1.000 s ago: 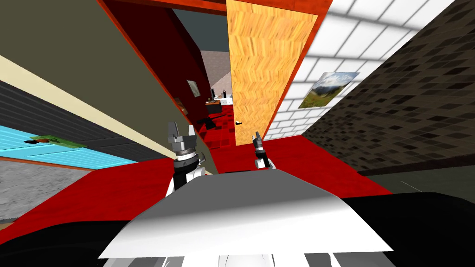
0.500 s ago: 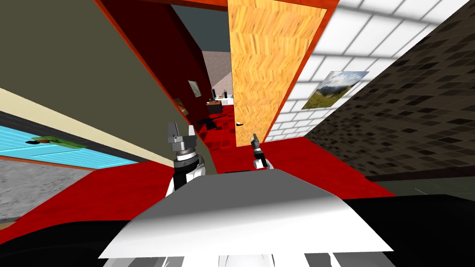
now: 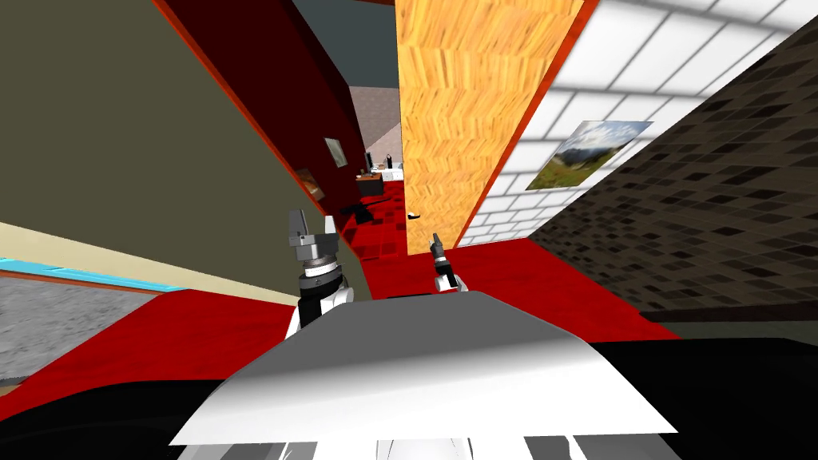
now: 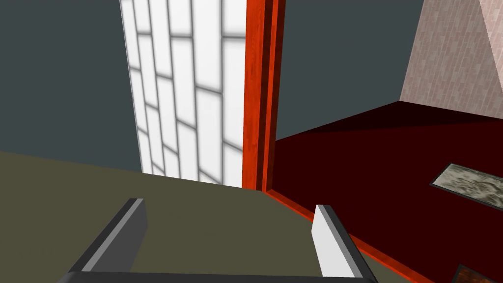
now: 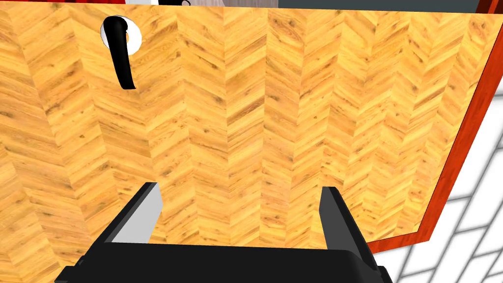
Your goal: Pull the door open
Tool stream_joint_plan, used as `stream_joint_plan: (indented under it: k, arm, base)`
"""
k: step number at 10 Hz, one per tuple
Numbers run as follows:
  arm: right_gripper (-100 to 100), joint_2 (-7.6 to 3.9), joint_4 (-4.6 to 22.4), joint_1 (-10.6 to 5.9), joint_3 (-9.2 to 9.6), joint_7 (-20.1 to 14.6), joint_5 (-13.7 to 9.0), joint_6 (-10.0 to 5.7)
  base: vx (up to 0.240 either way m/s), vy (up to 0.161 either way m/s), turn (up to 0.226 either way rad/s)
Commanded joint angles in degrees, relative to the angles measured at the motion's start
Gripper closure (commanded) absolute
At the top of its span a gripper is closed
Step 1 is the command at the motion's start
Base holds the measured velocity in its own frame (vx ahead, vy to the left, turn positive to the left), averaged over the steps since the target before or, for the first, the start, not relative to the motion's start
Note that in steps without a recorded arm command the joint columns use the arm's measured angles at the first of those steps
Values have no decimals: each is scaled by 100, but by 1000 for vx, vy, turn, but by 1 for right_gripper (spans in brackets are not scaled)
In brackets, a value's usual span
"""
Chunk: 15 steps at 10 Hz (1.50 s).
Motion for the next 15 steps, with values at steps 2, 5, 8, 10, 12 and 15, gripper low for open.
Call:
stream_joint_plan:
  k: [2, 5, 8, 10, 12, 15]
  arm:
    - [-100, 24, 383, -135, 42, 30, -20, -73]
    - [-100, 67, 828, -299, 86, 66, -42, -157]
    - [-100, 100, 1117, -406, 115, 89, -56, -212]
    - [-100, 134, 1403, -511, 143, 111, -70, -266]
    - [-100, 175, 1665, -607, 169, 132, -83, -316]
    - [-100, 237, 2059, -752, 209, 164, -102, -391]
  base:
    - [102, 2, 20]
    - [99, 0, 7]
    - [72, 1, 0]
    - [95, -1, -2]
    - [103, 1, -20]
    - [97, -10, -19]
